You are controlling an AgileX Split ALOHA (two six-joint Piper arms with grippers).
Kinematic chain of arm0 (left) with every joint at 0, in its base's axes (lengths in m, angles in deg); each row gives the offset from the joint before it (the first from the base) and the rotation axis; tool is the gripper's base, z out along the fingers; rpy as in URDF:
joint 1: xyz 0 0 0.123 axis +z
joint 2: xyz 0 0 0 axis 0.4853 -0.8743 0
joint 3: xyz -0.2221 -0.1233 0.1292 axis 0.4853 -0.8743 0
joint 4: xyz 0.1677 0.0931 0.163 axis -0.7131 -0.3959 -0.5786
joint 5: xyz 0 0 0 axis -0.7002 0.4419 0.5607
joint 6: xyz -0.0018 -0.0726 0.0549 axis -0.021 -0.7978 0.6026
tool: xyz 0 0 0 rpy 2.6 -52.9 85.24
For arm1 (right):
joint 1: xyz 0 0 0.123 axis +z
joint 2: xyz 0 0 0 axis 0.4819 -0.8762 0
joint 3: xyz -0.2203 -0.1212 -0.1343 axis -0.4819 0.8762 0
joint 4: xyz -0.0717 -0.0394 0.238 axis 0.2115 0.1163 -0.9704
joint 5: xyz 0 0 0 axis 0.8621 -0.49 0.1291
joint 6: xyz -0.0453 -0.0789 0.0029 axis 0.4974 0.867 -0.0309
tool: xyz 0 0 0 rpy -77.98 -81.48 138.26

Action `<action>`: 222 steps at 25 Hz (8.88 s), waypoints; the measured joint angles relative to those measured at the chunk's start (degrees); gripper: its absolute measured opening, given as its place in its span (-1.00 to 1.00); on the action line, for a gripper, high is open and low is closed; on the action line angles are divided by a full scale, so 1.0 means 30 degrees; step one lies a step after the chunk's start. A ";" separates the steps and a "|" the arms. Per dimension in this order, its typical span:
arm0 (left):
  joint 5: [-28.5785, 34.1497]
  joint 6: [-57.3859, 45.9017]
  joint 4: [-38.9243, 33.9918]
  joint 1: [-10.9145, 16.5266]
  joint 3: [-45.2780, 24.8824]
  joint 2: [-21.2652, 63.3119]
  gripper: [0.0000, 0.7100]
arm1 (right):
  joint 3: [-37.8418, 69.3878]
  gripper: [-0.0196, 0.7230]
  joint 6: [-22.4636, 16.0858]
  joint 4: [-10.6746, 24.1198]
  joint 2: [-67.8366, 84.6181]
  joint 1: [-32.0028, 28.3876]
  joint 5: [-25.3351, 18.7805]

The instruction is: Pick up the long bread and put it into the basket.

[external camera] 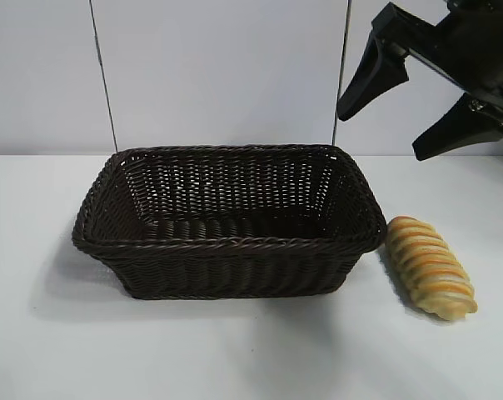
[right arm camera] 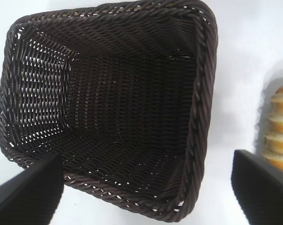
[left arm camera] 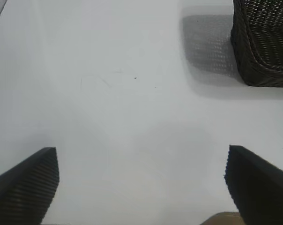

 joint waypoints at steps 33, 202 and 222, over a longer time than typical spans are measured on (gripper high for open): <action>-0.0023 0.0000 -0.0026 -0.0749 -0.2069 0.4039 0.96 | -0.0036 0.92 -0.5456 0.9688 -0.0011 -0.1758 -0.1401; -0.0023 -0.0054 0.0014 -0.0749 -0.2127 0.4039 0.96 | -0.9610 0.84 -0.6448 1.1796 1.1386 -0.8588 -1.0007; -0.0023 -0.0067 0.0014 -0.0749 -0.2127 0.4039 0.96 | 0.1449 0.84 -0.8302 1.3677 2.6484 -0.6532 -1.0045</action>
